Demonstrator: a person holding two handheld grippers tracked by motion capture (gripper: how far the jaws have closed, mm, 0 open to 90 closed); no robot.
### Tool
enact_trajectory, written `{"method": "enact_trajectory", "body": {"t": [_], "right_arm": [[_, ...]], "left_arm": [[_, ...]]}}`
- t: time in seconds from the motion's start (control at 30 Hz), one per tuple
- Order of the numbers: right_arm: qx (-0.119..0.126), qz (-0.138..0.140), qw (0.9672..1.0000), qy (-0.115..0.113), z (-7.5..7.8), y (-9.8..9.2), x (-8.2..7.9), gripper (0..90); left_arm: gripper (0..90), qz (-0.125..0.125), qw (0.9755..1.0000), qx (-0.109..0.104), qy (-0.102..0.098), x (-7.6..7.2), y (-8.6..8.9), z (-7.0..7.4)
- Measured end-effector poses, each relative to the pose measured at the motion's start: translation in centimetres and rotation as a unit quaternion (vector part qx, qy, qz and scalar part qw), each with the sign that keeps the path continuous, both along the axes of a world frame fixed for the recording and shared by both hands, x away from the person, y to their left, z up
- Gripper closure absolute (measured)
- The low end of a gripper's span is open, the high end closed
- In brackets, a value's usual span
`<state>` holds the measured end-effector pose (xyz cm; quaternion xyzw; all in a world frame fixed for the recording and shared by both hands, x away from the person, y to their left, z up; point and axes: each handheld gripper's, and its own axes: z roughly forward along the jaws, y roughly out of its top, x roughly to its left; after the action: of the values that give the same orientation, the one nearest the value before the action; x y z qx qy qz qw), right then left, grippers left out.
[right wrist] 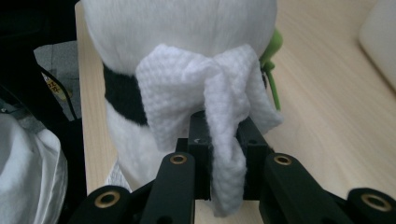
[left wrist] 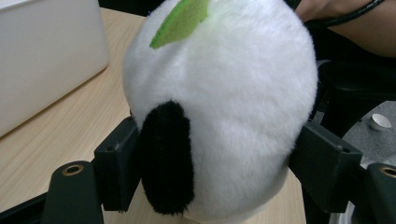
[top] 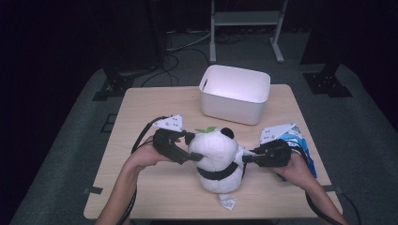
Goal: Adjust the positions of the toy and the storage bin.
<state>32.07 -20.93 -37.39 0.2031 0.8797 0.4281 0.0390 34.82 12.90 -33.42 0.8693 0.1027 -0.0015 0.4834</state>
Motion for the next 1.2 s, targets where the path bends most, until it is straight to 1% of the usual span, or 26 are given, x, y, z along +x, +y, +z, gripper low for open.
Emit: {"method": "enact_trajectory", "body": {"t": [0.1,0.2,0.23,0.47,0.87,1.13,1.2], "right_arm": [[-0.001,0.001,1.0000,0.009,-0.7,0.1,0.0,78.6],[0.004,0.001,1.0000,0.006,-0.6,0.2,0.0,78.6],[0.008,0.002,1.0000,0.005,-0.5,0.2,0.0,78.6],[0.013,-0.002,0.9999,-0.002,0.4,-0.2,0.0,78.6],[0.015,-0.007,0.9998,-0.013,2.1,-0.9,-0.2,78.5],[0.015,-0.009,0.9996,-0.022,3.2,-0.9,-0.3,78.5],[0.019,-0.009,0.9995,-0.022,3.5,-1.0,-0.3,78.5]], "left_arm": [[24.0,-0.002,1.0000,0.005,-0.003,-0.2,0.0,0.2],[24.0,-0.005,1.0000,0.006,-0.005,-0.3,-0.1,0.2],[24.0,-0.007,0.9999,0.007,-0.006,-0.3,-0.2,0.2],[24.0,-0.009,0.9999,0.004,-0.005,-0.4,-0.5,0.0],[23.9,-0.011,0.9999,0.000,-0.005,-0.5,-1.0,-0.2],[23.9,-0.014,0.9999,0.000,-0.007,-0.5,-1.2,-0.2],[23.9,-0.014,0.9999,0.000,-0.008,-0.5,-1.3,-0.2]]}}
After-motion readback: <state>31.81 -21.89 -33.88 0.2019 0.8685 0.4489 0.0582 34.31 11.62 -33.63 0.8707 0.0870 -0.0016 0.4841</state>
